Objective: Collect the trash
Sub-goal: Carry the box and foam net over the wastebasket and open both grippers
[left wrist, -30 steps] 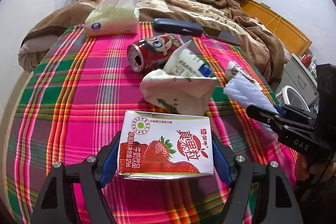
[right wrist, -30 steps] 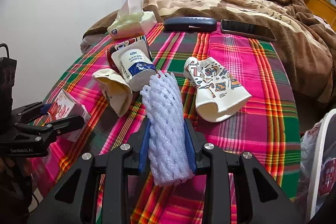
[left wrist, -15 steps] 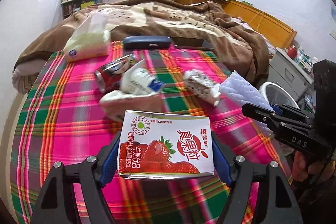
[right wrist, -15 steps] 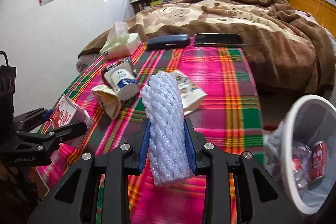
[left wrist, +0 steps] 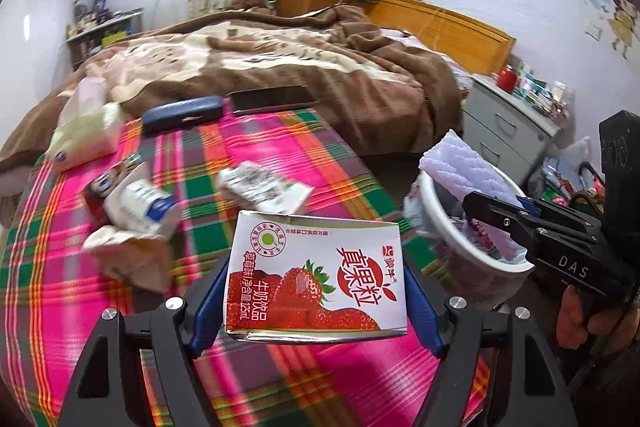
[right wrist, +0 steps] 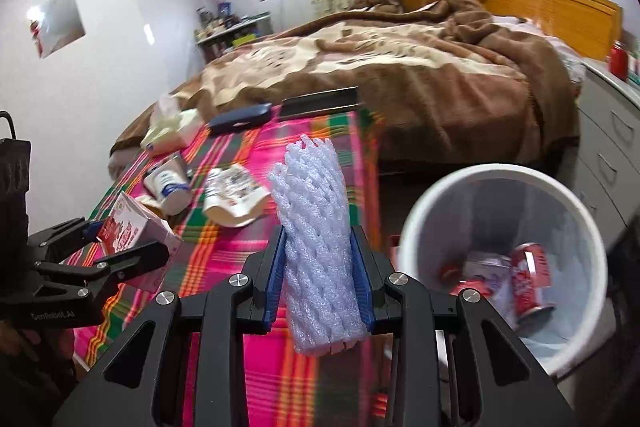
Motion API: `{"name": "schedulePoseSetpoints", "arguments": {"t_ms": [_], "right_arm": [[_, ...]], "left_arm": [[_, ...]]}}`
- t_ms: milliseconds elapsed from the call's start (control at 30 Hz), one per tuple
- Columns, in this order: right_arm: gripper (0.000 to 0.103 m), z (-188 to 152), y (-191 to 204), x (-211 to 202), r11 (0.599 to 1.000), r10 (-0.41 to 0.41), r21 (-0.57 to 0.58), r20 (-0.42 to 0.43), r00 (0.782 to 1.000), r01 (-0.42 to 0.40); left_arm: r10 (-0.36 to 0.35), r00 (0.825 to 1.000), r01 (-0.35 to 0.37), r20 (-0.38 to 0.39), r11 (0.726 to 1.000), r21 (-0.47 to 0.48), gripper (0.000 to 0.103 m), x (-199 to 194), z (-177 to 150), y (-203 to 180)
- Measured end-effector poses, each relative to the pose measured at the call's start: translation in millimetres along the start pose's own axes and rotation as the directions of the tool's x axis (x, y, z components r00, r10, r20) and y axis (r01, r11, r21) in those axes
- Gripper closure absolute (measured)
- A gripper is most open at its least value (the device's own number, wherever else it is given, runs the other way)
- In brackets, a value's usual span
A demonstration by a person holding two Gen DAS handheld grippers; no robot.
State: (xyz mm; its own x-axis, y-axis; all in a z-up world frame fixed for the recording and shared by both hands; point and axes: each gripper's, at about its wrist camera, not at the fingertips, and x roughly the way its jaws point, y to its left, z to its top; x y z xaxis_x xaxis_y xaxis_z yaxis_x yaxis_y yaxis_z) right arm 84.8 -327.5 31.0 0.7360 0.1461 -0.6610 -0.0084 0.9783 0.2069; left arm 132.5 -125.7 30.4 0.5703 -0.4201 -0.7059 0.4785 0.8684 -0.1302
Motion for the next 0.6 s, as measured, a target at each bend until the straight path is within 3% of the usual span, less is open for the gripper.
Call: {"name": "schedulePoseSetpoints", "arguments": {"t_ms": [267, 600], "right_arm": [[0.071, -1.6, -41.9, -15.4, 0.994, -0.083, 0.071, 0.024, 0.996, 0.081], [0.07, -10.7, -91.6, -29.4, 0.963, -0.219, 0.161, 0.007, 0.976, 0.215]], "left_arm": [[-0.055, 0.999, 0.054, 0.002, 0.996, 0.074, 0.026, 17.4, 20.4, -55.5], [-0.128, 0.991, 0.132, -0.032, 0.98, 0.148, 0.026, 55.4, 39.3, -120.8]]}}
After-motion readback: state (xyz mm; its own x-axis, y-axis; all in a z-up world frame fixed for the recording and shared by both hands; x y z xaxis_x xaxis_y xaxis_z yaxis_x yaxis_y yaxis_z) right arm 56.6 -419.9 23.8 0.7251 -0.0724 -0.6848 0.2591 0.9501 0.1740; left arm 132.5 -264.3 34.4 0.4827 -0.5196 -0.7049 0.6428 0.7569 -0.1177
